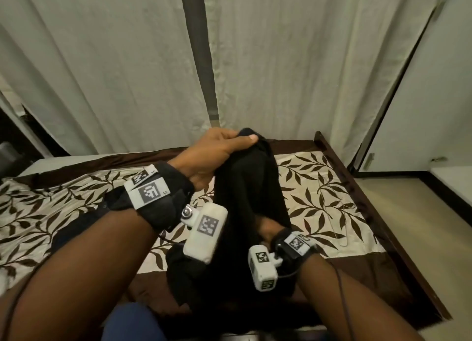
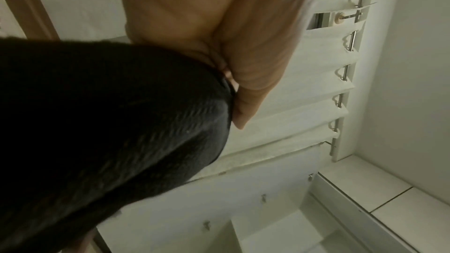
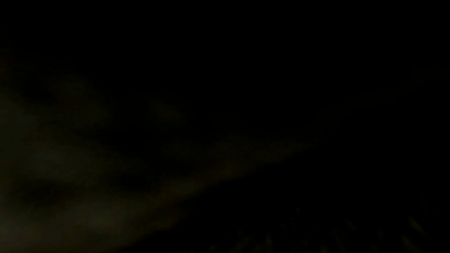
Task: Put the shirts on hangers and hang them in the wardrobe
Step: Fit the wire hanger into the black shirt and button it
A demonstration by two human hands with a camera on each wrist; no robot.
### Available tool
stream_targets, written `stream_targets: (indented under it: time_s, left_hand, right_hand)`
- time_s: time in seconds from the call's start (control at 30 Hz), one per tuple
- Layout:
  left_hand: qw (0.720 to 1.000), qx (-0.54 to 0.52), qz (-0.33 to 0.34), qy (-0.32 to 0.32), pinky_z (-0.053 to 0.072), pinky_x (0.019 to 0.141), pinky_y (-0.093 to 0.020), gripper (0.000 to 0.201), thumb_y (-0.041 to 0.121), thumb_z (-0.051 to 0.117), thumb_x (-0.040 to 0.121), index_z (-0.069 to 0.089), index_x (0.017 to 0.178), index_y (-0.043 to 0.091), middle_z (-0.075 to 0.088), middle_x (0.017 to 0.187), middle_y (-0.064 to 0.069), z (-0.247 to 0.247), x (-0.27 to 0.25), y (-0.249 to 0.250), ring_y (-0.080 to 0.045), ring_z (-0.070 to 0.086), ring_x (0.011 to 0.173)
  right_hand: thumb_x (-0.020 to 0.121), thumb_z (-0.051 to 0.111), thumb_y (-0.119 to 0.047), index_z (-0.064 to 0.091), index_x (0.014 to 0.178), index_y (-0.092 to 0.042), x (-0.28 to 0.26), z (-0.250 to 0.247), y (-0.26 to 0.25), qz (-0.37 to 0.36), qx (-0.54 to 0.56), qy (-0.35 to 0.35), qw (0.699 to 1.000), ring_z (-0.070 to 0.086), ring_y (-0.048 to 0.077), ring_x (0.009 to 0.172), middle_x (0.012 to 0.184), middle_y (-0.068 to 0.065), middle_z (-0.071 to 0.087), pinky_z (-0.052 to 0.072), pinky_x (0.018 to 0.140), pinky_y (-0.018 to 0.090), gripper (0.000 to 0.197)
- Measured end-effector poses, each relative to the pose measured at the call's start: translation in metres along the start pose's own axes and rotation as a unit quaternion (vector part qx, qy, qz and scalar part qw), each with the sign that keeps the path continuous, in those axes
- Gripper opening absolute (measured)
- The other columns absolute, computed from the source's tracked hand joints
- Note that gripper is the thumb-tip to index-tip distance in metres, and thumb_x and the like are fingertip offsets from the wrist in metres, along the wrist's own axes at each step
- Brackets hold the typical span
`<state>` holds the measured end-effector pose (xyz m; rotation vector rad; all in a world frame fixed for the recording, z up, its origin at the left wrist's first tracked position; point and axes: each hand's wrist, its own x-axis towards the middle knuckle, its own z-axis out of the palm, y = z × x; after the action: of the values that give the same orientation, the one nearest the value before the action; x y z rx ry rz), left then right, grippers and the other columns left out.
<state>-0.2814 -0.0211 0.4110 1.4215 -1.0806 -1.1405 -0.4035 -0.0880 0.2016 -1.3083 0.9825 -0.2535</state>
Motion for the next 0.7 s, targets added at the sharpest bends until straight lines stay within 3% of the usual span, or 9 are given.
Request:
stream_targets:
  time_s: [0.1, 0.2, 0.27, 0.33, 0.37, 0.47, 0.5, 0.6, 0.7]
  left_hand:
    - [0.985, -0.038, -0.007, 0.171, 0.055, 0.059, -0.022, 0.015, 0.020, 0.067, 0.093, 0.071, 0.091, 0.005, 0.074, 0.078, -0.006, -0.026, 0.008, -0.010, -0.017, 0.069, 0.075]
    - [0.943, -0.101, -0.054, 0.312, 0.054, 0.059, -0.029, 0.019, 0.024, 0.068, 0.091, 0.068, 0.101, 0.007, 0.071, 0.084, -0.008, -0.065, 0.014, -0.023, -0.022, 0.069, 0.081]
    - [0.934, -0.102, -0.071, 0.336, 0.050, 0.054, -0.030, 0.017, 0.027, 0.064, 0.091, 0.065, 0.095, 0.011, 0.067, 0.082, -0.007, -0.080, 0.014, -0.023, -0.026, 0.065, 0.084]
    - [0.937, -0.074, -0.065, 0.335, 0.049, 0.051, -0.028, 0.017, 0.029, 0.061, 0.093, 0.061, 0.088, 0.013, 0.063, 0.080, -0.007, -0.080, 0.014, -0.015, -0.024, 0.064, 0.077]
    - [0.940, -0.064, -0.059, 0.329, 0.051, 0.052, -0.028, 0.017, 0.028, 0.060, 0.095, 0.060, 0.088, 0.013, 0.063, 0.081, -0.006, -0.076, 0.013, -0.008, -0.022, 0.064, 0.074]
    - [0.960, -0.118, -0.057, 0.247, 0.053, 0.051, -0.029, 0.020, 0.026, 0.051, 0.101, 0.057, 0.087, 0.013, 0.059, 0.077, -0.007, -0.057, 0.017, 0.015, -0.020, 0.060, 0.067]
    - [0.963, -0.150, -0.051, 0.218, 0.053, 0.057, -0.029, 0.022, 0.025, 0.047, 0.102, 0.056, 0.086, 0.012, 0.057, 0.078, -0.007, -0.048, 0.018, 0.025, -0.020, 0.059, 0.067]
    - [0.971, -0.196, 0.012, 0.134, 0.052, 0.072, -0.030, 0.019, 0.016, 0.044, 0.102, 0.054, 0.087, 0.010, 0.057, 0.080, -0.008, -0.017, 0.016, 0.054, -0.020, 0.058, 0.074]
    - [0.984, -0.150, 0.077, 0.059, 0.050, 0.055, -0.024, 0.021, 0.003, 0.043, 0.094, 0.048, 0.078, 0.015, 0.050, 0.081, -0.003, 0.010, 0.012, 0.084, -0.015, 0.053, 0.071]
  right_hand:
    - [0.096, 0.055, -0.008, 0.054, 0.127, 0.007, -0.039, -0.026, -0.034, -0.074, 0.030, -0.036, 0.996, 0.063, 0.020, 0.081, 0.105, 0.019, 0.067, 0.051, 0.075, 0.032, 0.034]
    - [0.088, 0.067, -0.009, 0.065, 0.120, -0.010, -0.076, -0.074, -0.064, -0.177, 0.054, -0.039, 0.982, 0.070, 0.020, 0.103, 0.113, 0.009, 0.073, 0.056, 0.086, 0.032, 0.032]
    - [0.074, 0.076, -0.022, 0.068, 0.118, -0.012, -0.092, -0.118, -0.086, -0.220, 0.103, 0.045, 0.969, 0.070, 0.016, 0.099, 0.107, 0.004, 0.074, 0.058, 0.081, 0.029, 0.045]
    - [0.073, 0.079, -0.020, 0.069, 0.117, -0.012, -0.093, -0.151, -0.107, -0.266, 0.104, 0.175, 0.942, 0.069, 0.007, 0.079, 0.093, 0.001, 0.073, 0.053, 0.064, 0.016, 0.046]
    - [0.079, 0.076, -0.014, 0.068, 0.119, -0.014, -0.088, -0.164, -0.115, -0.272, 0.062, 0.244, 0.929, 0.067, 0.005, 0.077, 0.098, 0.002, 0.071, 0.049, 0.062, 0.012, 0.040]
    - [0.089, 0.070, -0.011, 0.066, 0.123, -0.023, -0.079, -0.167, -0.136, -0.282, -0.110, 0.357, 0.884, 0.063, 0.010, 0.095, 0.126, 0.008, 0.062, 0.045, 0.065, 0.008, 0.036]
    - [0.090, 0.069, -0.011, 0.067, 0.121, -0.022, -0.080, -0.156, -0.139, -0.315, -0.114, 0.338, 0.880, 0.065, 0.014, 0.097, 0.123, 0.009, 0.065, 0.049, 0.068, 0.012, 0.033]
    - [0.092, 0.067, -0.007, 0.066, 0.114, -0.011, -0.097, -0.090, -0.143, -0.423, -0.034, 0.177, 0.888, 0.072, 0.022, 0.084, 0.098, 0.015, 0.072, 0.059, 0.068, 0.026, 0.022]
    - [0.088, 0.074, -0.020, 0.062, 0.117, -0.016, -0.099, -0.028, -0.138, -0.467, -0.088, 0.130, 0.870, 0.070, 0.011, 0.089, 0.099, 0.001, 0.071, 0.057, 0.077, 0.025, 0.031]
